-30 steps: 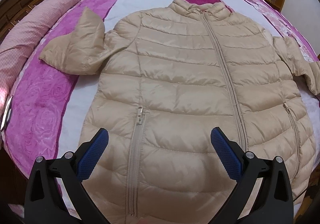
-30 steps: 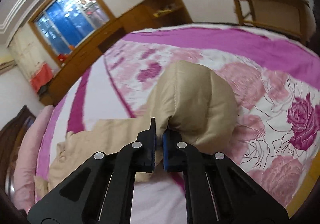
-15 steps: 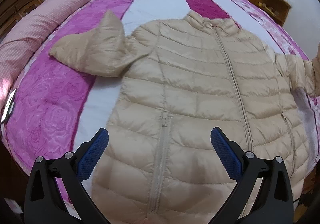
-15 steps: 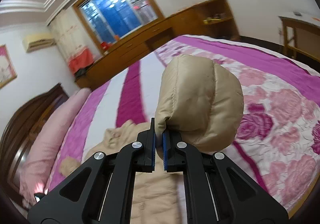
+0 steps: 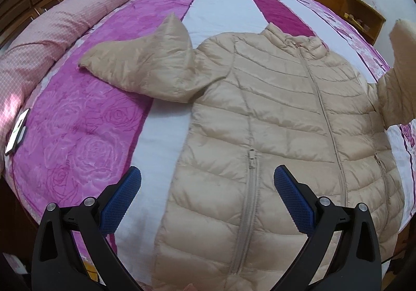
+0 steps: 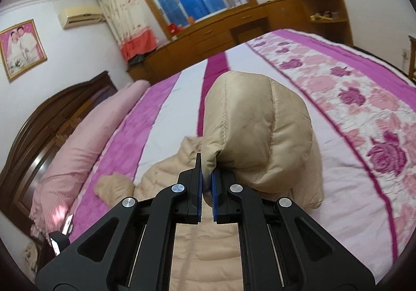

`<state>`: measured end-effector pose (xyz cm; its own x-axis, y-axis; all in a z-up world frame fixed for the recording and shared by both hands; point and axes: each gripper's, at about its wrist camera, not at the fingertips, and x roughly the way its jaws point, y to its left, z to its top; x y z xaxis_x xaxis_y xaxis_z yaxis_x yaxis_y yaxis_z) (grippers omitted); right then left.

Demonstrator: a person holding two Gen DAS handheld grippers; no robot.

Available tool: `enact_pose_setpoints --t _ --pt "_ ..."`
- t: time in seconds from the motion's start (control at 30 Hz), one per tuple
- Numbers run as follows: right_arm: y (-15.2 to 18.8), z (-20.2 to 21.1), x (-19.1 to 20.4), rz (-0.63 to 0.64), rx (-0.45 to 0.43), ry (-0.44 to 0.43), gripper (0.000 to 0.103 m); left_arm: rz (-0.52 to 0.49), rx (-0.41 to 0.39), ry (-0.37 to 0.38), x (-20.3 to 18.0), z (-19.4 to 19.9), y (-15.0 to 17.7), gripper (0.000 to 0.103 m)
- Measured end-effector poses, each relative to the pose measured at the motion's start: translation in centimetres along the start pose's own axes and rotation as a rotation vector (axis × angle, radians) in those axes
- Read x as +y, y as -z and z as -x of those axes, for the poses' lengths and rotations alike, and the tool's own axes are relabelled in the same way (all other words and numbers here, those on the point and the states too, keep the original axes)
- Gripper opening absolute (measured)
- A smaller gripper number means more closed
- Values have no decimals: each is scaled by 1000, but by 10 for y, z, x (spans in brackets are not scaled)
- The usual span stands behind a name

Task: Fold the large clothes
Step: 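Lift the sleeve with the right tool and fold it across the jacket body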

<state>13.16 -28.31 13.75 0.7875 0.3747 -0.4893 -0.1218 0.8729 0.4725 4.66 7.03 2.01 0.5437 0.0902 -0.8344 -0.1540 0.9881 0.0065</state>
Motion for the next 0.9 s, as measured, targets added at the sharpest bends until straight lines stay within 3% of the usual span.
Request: enact_pose_setpoints --t 0.4,0.9 --pt "49 -92 47 26 149 -32 6 21 -15 29 16 -7 -1 98" --pt "123 -205 60 46 361 8 10 36 7 61 28 -30 2 98"
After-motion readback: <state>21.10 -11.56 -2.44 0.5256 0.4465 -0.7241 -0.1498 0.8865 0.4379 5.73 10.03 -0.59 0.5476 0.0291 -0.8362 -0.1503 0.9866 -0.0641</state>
